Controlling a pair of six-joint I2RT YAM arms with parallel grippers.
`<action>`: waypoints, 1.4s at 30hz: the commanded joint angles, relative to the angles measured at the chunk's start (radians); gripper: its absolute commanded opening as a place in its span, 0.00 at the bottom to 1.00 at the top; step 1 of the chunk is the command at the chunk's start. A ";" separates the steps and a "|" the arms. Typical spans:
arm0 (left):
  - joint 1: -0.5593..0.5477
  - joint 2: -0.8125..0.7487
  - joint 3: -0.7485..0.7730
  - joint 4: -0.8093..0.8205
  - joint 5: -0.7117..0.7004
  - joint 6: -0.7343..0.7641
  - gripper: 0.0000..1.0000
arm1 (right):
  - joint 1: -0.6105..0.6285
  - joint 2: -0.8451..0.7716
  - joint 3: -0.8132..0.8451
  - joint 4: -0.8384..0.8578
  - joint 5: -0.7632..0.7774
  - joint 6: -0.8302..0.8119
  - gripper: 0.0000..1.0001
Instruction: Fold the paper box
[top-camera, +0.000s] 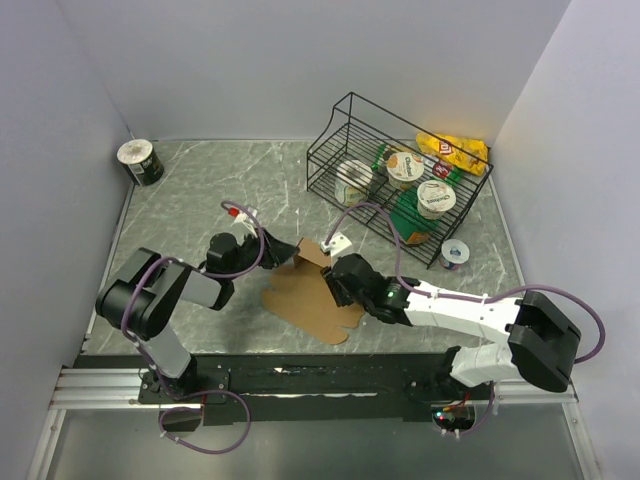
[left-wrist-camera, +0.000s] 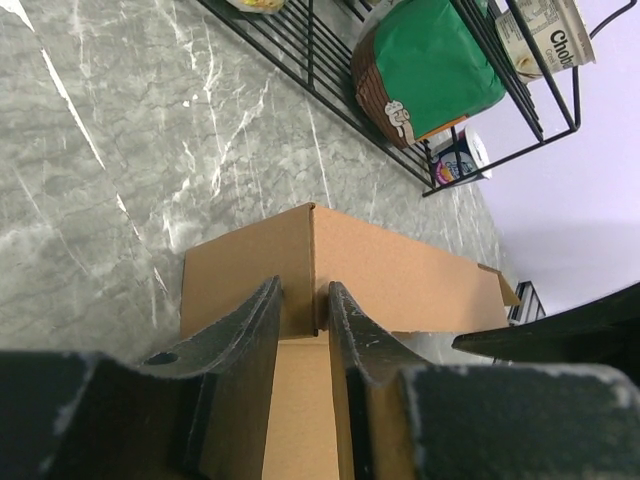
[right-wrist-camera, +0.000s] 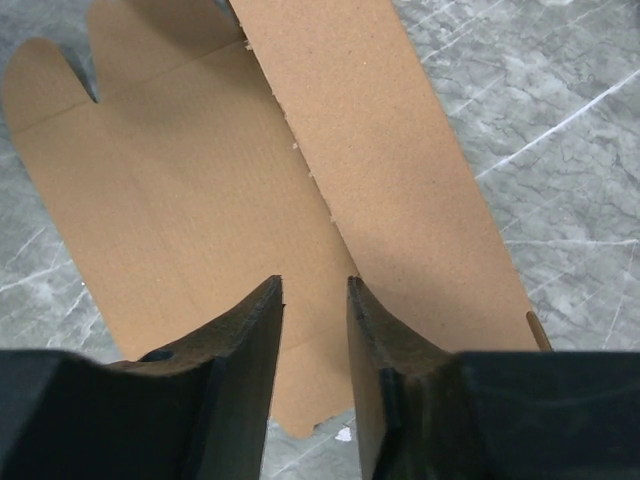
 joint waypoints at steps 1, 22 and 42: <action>-0.012 -0.017 -0.010 -0.126 -0.014 0.006 0.32 | 0.009 -0.045 0.035 -0.029 0.033 -0.003 0.51; -0.021 -0.305 0.052 -0.502 -0.083 0.374 0.89 | -0.294 -0.358 0.070 -0.236 -0.198 0.046 0.93; -0.163 -0.178 0.038 -0.366 -0.258 0.451 0.75 | -0.541 -0.481 -0.066 -0.244 -0.418 0.386 0.79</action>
